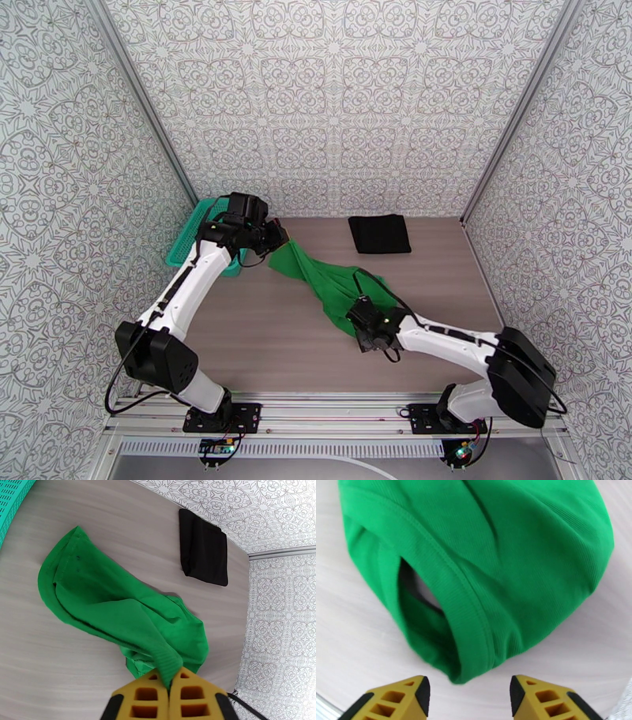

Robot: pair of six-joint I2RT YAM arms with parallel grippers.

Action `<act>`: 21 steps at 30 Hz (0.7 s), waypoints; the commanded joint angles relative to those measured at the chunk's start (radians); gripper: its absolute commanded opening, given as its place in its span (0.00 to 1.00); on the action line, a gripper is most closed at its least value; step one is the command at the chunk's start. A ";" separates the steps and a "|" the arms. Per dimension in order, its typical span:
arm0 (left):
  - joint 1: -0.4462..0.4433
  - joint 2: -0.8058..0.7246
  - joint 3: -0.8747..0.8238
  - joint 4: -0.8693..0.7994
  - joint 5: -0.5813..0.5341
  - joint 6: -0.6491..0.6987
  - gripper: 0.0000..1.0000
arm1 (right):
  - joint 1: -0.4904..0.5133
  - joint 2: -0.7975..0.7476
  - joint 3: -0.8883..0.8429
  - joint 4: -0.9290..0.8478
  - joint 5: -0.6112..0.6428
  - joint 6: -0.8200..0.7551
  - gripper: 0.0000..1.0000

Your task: Fold and stack the mixed laundry pile

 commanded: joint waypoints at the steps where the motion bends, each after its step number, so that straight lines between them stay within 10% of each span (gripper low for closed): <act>1: 0.009 -0.009 -0.002 0.025 0.020 0.015 0.00 | 0.005 0.044 0.042 0.011 0.039 -0.090 0.59; 21: 0.012 -0.001 0.000 0.018 0.015 0.017 0.00 | 0.021 0.130 0.092 -0.022 0.016 -0.176 0.62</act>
